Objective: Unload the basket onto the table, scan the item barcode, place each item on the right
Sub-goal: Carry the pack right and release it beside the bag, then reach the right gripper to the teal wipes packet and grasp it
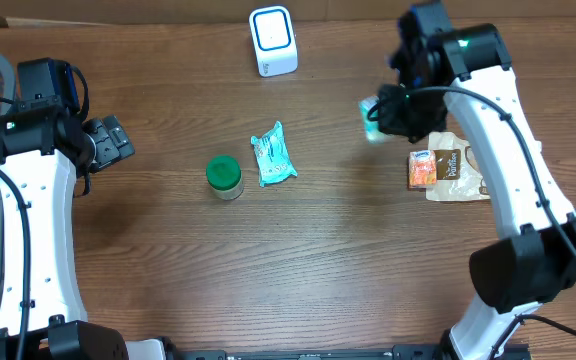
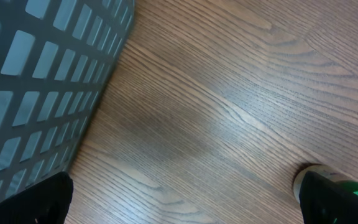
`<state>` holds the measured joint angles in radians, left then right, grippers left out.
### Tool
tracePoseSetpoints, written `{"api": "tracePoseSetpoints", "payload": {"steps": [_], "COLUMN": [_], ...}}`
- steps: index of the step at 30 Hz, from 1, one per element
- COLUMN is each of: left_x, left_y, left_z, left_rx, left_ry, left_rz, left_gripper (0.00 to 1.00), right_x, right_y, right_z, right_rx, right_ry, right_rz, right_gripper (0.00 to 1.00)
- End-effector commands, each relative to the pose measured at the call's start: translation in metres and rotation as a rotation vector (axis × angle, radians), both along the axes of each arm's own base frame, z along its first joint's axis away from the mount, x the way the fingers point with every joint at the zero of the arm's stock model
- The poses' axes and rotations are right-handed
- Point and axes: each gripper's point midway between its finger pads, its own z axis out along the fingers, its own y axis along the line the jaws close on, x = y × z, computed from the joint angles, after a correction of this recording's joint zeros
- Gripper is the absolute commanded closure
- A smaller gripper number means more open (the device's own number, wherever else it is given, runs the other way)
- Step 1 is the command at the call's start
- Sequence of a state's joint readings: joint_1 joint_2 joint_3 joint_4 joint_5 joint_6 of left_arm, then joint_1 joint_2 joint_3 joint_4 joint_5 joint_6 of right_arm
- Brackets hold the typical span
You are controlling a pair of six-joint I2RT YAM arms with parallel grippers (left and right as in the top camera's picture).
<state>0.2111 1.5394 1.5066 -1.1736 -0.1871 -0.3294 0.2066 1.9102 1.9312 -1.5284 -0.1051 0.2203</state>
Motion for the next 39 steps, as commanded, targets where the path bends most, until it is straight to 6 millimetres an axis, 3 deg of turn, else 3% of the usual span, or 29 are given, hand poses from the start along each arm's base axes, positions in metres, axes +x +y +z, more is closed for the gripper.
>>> {"api": "tracePoseSetpoints", "payload": {"steps": [1,5,11,12,15,18,20,23,26,27,31,35,37,38,39], "left_x": [0.001,0.001,0.001,0.001,0.001,0.001,0.001,0.001,0.001,0.001,0.001,0.001,0.001,0.001,0.001], "left_y": [-0.001,-0.001,-0.001,-0.001,-0.001,-0.001,-0.001,-0.001,-0.001,-0.001,-0.001,-0.001,-0.001,-0.001,-0.001], "left_z": [0.001,0.001,0.001,0.001,0.001,0.001,0.001,0.001,0.001,0.001,0.001,0.001,0.001,0.001,0.001], "left_rx": [0.003,0.003,0.003,0.003,0.003,0.003,0.003,0.003,0.003,0.003,0.003,0.003,0.003,0.003,0.003], "left_ry": [0.000,-0.001,-0.001,-0.001,-0.001,-0.001,-0.001,-0.001,-0.001,-0.001,-0.001,-0.001,-0.001,-0.001,-0.001], "left_rz": [-0.021,-0.021,-0.021,-0.021,-0.021,-0.021,-0.021,-0.021,-0.021,-0.021,-0.021,-0.021,-0.021,-0.021,-0.021], "left_gripper": [0.00,0.00,0.00,0.00,0.01,0.01,0.00,0.00,0.00,0.01,0.00,0.00,0.00,0.00,0.00], "right_x": [-0.010,-0.021,-0.026,-0.026,-0.025,-0.019,-0.011,0.002,0.011,0.016,0.021,0.026,0.030,0.033,0.038], "right_y": [-0.028,-0.068,-0.099,-0.103,-0.107,-0.107,-0.100,-0.077,-0.054,-0.033,0.017,0.082,0.112,0.127,0.145], "right_z": [-0.042,-0.092,-0.115,-0.116,-0.116,-0.112,-0.099,-0.069,-0.051,-0.046,-0.041,-0.046,-0.053,-0.057,-0.061], "right_rx": [0.004,0.000,0.007,0.008,0.010,0.015,0.063,0.165,0.226,0.252,0.353,0.422,0.428,0.431,0.434], "right_ry": [0.106,0.176,0.183,0.180,0.171,0.153,0.128,0.070,0.029,0.003,-0.032,-0.057,-0.082,-0.101,-0.130], "right_rz": [-0.098,-0.205,-0.263,-0.275,-0.264,-0.259,-0.230,-0.124,-0.060,-0.011,0.088,0.169,0.210,0.227,0.246], "right_gripper": [0.96,0.96,0.96,0.86,0.40,0.37,0.37,0.36,0.37,0.34,0.33,0.39,0.46,0.60,0.82]}}
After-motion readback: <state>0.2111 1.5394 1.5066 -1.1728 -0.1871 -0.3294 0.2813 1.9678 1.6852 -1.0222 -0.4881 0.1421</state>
